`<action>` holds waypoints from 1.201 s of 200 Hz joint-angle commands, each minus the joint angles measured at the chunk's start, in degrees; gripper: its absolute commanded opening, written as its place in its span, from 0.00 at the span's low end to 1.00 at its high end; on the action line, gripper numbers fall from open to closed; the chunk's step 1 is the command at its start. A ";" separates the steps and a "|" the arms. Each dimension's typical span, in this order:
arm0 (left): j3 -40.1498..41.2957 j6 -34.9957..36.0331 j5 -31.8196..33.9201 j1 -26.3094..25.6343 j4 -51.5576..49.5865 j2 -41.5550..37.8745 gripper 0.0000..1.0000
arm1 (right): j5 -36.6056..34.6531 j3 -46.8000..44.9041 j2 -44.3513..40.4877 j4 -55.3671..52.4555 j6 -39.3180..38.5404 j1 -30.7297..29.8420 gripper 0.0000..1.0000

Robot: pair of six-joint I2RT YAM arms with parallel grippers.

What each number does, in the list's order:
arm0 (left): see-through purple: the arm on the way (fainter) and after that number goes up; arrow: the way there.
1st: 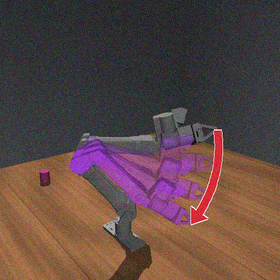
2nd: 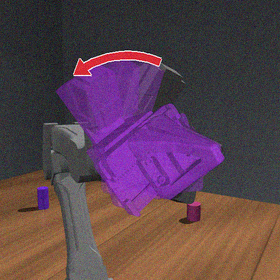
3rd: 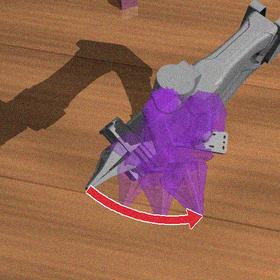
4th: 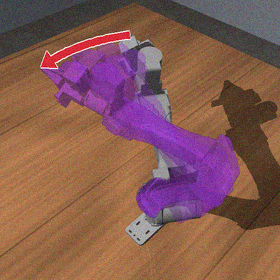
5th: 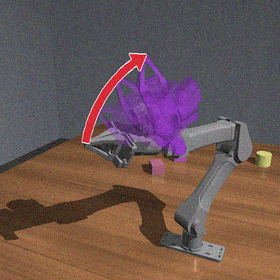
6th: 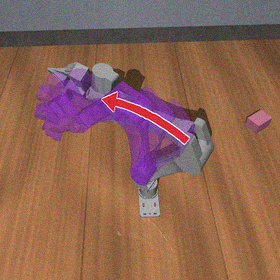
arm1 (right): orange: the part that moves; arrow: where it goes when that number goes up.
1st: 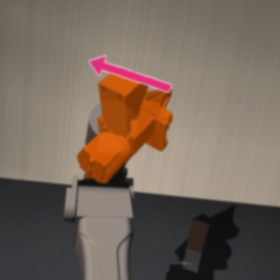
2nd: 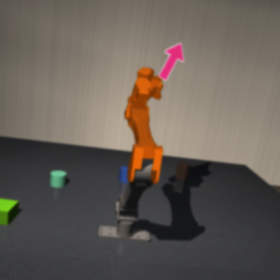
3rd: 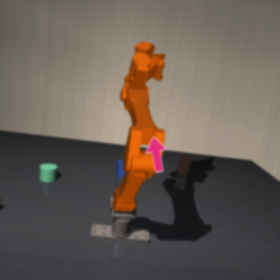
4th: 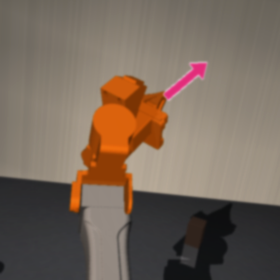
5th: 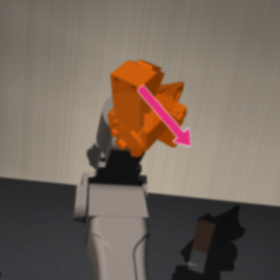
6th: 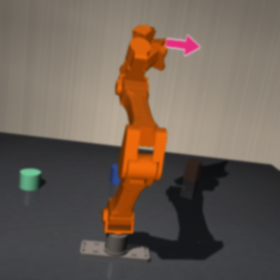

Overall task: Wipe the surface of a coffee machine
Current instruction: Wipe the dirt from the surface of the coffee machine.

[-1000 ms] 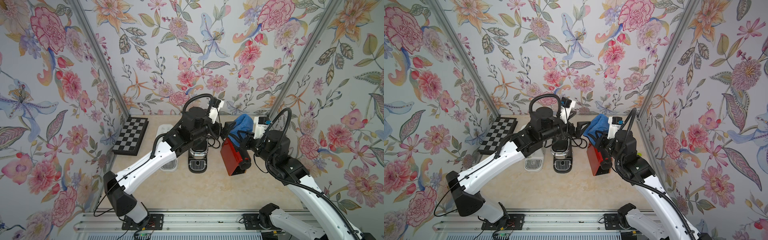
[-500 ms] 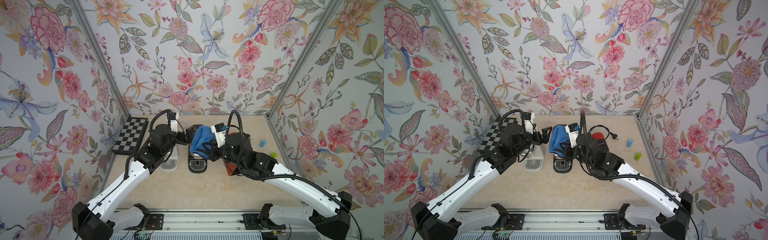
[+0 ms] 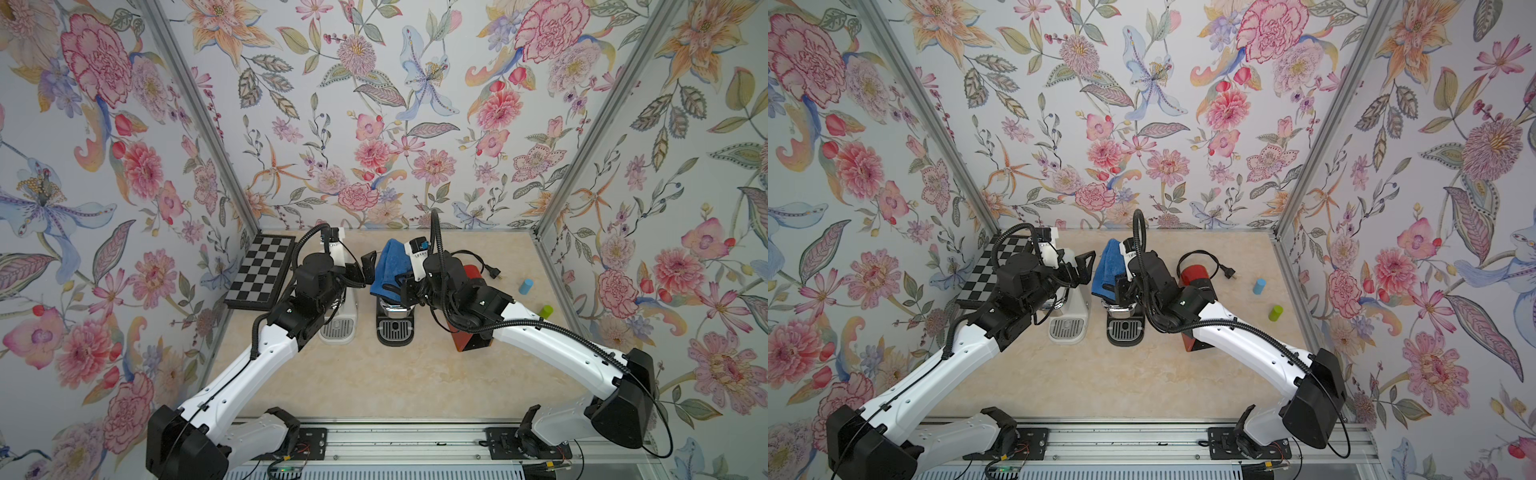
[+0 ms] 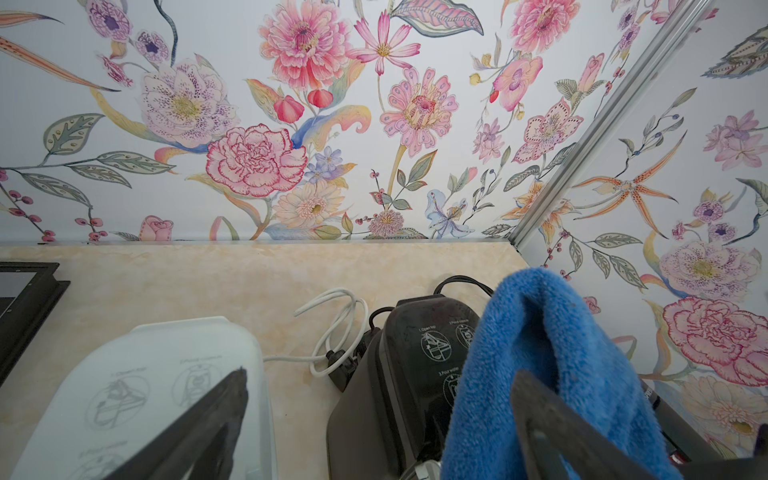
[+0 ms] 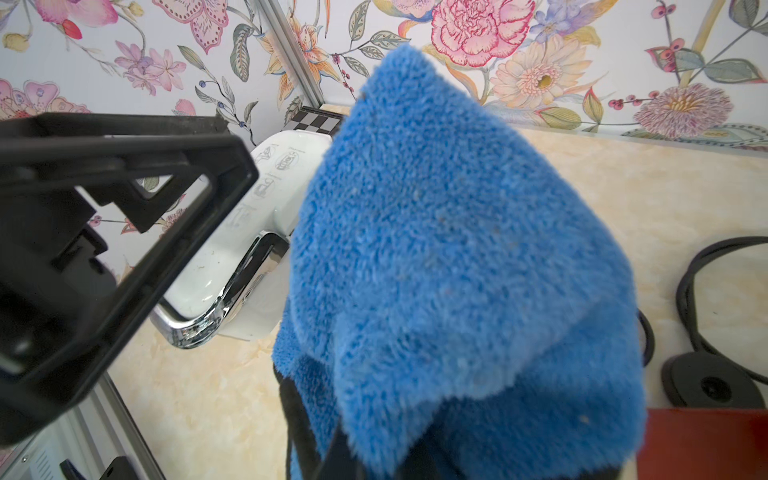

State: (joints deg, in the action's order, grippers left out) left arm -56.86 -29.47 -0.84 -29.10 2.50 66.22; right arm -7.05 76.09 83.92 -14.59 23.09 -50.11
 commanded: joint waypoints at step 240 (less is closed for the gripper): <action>-6.94 1.87 -5.71 1.49 3.08 10.90 0.99 | 3.07 -7.95 -2.99 3.48 0.91 4.46 0.00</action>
State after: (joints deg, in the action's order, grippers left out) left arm -61.63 -30.30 -6.87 -28.12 5.80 75.37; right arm -4.51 72.58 85.32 -5.80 23.33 -43.79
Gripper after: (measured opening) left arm 0.989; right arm 0.086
